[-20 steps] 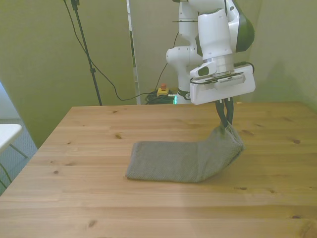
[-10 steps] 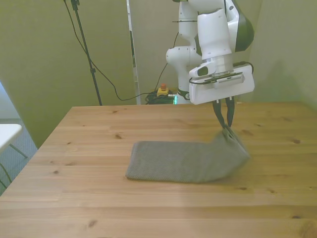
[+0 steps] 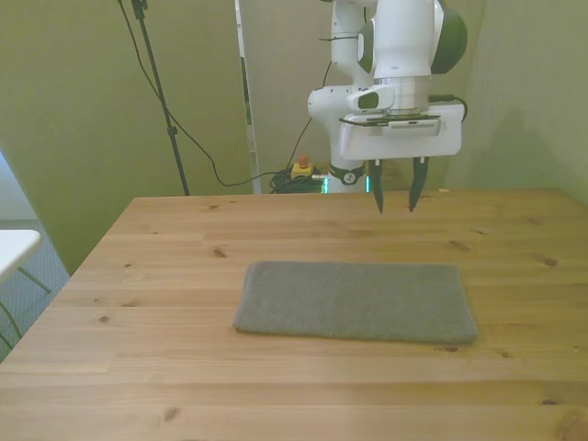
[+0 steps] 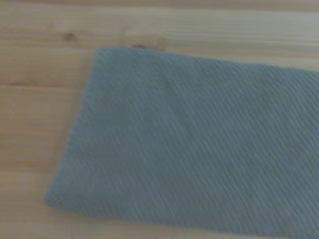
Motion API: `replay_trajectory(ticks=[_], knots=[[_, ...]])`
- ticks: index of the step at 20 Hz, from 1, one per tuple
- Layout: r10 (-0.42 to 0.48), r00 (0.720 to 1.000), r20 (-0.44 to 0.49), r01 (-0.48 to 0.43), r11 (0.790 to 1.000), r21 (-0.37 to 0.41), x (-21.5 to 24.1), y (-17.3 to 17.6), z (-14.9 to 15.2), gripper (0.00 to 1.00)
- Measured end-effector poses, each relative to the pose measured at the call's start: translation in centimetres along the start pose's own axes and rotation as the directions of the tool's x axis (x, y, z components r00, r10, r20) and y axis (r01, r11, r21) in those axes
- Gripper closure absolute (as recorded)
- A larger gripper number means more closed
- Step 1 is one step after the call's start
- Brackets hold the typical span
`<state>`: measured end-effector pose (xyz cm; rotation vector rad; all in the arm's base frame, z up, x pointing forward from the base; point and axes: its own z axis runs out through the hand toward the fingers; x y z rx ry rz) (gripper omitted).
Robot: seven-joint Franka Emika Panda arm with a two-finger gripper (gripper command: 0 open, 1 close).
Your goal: Unfold the towel
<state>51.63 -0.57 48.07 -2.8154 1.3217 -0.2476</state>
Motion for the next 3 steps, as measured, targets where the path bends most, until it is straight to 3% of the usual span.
replay_trajectory(ticks=[3], knots=[[0.063,0.998,0.030,-0.060,0.994,-0.086,-1.9,0.0,-1.6,0.00]])
